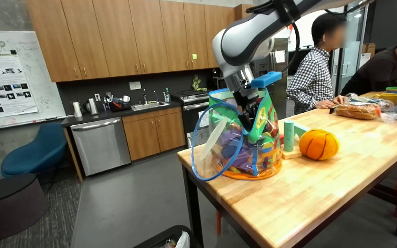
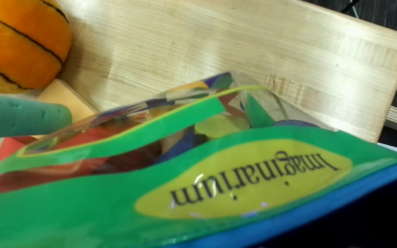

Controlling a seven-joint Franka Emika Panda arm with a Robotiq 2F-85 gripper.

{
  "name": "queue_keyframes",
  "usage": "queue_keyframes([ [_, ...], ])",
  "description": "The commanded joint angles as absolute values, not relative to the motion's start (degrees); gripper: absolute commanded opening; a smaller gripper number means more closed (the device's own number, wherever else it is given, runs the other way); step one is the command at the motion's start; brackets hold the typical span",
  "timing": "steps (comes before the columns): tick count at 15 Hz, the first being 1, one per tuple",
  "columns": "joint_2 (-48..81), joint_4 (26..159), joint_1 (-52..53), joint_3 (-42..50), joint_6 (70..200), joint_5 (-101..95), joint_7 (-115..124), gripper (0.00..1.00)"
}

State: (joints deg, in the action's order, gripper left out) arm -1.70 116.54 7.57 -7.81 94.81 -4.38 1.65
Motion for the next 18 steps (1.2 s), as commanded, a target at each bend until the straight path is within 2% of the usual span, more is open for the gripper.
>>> queue_keyframes([
  [1, -1.3, 116.1, 7.8, -8.0, 93.3, -5.8, 1.3, 0.28],
  [3, -1.3, 115.8, 7.8, -8.0, 93.1, -6.0, 1.4, 0.20],
  [6, -1.0, 115.9, 8.0, -8.2, 93.8, -6.3, 1.1, 0.00],
  [7, -1.1, 116.1, 8.1, -8.2, 94.0, -6.7, 1.0, 0.38],
  [8, -0.8, 116.3, 8.3, -8.3, 94.7, -6.9, 1.1, 0.34],
  [9, -1.6, 115.9, 8.2, -8.2, 93.8, -5.0, 1.5, 0.09],
  [13, -1.4, 115.9, 8.3, -8.3, 93.9, -5.8, 1.5, 0.33],
  [18, -1.4, 115.9, 8.3, -8.3, 93.9, -5.8, 1.4, 0.34],
])
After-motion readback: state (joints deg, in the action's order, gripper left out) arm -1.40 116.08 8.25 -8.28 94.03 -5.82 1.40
